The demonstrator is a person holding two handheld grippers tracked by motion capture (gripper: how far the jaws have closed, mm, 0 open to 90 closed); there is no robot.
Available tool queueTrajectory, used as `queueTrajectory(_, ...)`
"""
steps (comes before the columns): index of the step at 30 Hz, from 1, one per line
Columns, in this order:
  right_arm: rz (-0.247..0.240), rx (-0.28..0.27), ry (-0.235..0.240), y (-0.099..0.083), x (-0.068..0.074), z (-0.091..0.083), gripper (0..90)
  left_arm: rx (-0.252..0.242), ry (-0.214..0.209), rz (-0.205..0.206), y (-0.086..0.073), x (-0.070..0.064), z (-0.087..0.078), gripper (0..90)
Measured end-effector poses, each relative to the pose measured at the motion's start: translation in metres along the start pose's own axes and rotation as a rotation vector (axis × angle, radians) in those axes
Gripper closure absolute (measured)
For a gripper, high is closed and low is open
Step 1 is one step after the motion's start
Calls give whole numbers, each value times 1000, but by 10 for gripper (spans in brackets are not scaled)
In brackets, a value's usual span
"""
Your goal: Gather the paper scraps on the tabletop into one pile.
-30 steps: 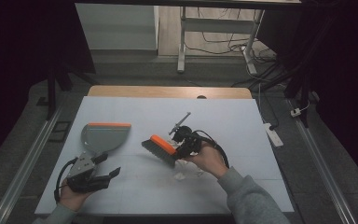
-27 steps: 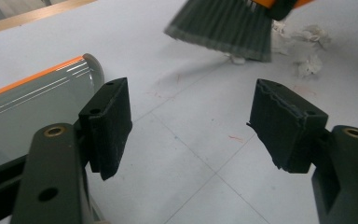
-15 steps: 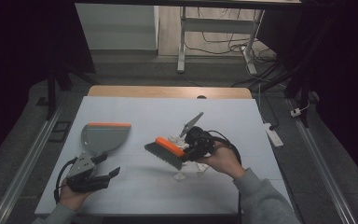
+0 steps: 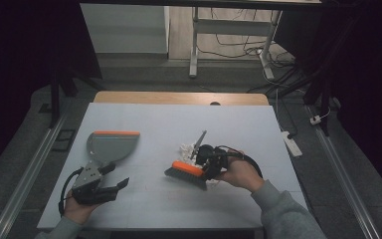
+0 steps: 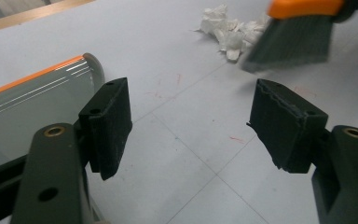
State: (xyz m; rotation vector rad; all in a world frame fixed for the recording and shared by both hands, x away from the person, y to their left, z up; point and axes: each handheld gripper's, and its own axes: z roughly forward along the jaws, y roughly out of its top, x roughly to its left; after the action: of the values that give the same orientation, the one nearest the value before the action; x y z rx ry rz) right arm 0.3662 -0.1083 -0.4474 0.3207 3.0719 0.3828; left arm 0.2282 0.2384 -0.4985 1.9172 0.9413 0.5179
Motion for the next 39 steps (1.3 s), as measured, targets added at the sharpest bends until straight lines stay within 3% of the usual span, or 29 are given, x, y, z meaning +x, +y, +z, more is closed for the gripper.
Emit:
queueTrajectory(3,10,-34,-51,3,-9,-2,700,-2,-1,-3,0,1,-1,301)
queueTrajectory(9,45,-162,26,-19,-4,-24,700,-4,-1,-5,-1,2,-1,301)
queueTrajectory(11,61,-183,14,-34,-1,-35,700,-4,-1,-2,0,1,-1,301)
queueTrajectory(13,79,-177,-14,-51,-2,-45,700,-3,-1,-1,0,0,0,301)
queueTrajectory(16,95,-147,1,-76,-6,-53,699,-2,-3,3,1,0,0,301)
queueTrajectory(21,-15,-38,39,-95,-3,-47,699,2,-5,1,2,0,3,301)
queueTrajectory(26,-98,13,22,-89,-10,-33,699,6,-6,4,3,-1,5,301)
queueTrajectory(28,-111,41,25,-81,-15,-29,699,8,-6,3,3,-1,5,301)
queueTrajectory(29,-95,59,30,-77,-17,-27,699,9,-5,2,3,0,5,301)
queueTrajectory(32,-111,69,22,-62,-26,-20,698,9,-4,-1,2,1,5,301)
queueTrajectory(36,-104,58,8,-51,-37,-18,698,7,-6,-4,1,1,4,301)
queueTrajectory(39,-115,-8,-49,-50,-44,-21,699,7,-6,-2,1,1,4,301)
